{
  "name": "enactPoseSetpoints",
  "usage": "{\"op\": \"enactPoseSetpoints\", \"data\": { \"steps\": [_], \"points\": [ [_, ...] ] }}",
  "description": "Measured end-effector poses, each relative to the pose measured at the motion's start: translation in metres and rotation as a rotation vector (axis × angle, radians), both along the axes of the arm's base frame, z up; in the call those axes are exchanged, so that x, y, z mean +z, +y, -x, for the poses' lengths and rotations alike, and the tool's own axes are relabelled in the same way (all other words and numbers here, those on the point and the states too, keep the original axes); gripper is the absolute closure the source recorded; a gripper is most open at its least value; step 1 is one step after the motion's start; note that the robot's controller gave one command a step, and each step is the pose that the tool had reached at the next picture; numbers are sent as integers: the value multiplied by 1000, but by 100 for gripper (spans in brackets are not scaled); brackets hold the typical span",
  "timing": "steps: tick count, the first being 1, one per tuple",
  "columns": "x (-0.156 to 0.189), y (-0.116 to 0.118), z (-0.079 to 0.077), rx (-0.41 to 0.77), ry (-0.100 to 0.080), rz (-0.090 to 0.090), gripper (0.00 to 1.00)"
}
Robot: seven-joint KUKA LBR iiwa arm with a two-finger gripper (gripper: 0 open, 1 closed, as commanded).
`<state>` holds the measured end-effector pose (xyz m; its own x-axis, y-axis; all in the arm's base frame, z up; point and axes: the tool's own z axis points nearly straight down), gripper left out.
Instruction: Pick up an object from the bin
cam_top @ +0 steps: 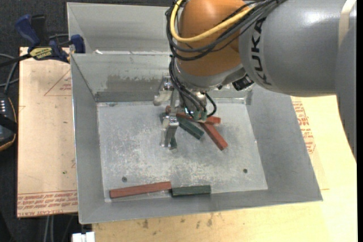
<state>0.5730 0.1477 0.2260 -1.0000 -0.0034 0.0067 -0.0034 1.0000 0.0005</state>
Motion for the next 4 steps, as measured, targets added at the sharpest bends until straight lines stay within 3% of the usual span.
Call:
{"op": "enactPoseSetpoints", "data": {
  "steps": [1, 2, 3, 4],
  "points": [
    [4, -1, -2, -3, -8, -1, 0],
    [-15, -27, -3, 171, -13, -4, 0],
    [-9, -67, -44, 506, -8, -1, 0],
    [-6, -80, -63, 553, -24, 2, 0]
  ]
}}
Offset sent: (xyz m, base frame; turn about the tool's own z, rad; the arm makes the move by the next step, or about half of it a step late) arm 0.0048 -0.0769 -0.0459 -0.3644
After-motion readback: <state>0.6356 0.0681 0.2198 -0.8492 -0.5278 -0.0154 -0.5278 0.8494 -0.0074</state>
